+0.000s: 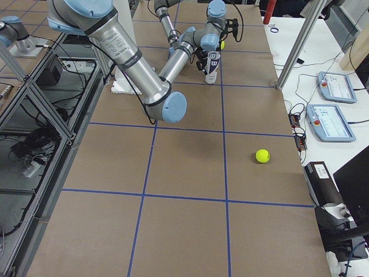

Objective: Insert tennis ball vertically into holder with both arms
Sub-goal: 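Lower the ball with the right gripper onto the can's open top, then press the yellow ball down into the can mouth with the right gripper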

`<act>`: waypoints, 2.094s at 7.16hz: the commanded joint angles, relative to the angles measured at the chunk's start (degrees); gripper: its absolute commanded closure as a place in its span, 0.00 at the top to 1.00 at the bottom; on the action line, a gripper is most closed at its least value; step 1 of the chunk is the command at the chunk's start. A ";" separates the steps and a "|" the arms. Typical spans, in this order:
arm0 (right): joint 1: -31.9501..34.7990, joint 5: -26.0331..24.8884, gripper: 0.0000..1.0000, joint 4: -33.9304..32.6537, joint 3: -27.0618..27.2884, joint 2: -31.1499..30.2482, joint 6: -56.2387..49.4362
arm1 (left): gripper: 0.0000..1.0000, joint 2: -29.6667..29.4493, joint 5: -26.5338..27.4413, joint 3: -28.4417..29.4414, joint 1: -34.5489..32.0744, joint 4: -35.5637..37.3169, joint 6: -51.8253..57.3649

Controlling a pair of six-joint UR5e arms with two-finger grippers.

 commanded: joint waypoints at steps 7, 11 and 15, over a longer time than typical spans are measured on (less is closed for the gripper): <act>-2.70 -3.53 0.00 -0.28 -3.22 1.21 -0.50 | 0.98 -0.28 -0.08 0.00 0.08 -0.17 0.00; -2.88 -3.53 0.00 -0.37 -3.22 0.95 -0.58 | 0.82 -0.46 -0.08 0.00 0.08 -0.17 0.09; -2.88 -3.62 0.00 -0.28 -3.05 -0.11 -0.67 | 0.79 -0.46 -0.08 0.00 -0.01 -0.18 0.09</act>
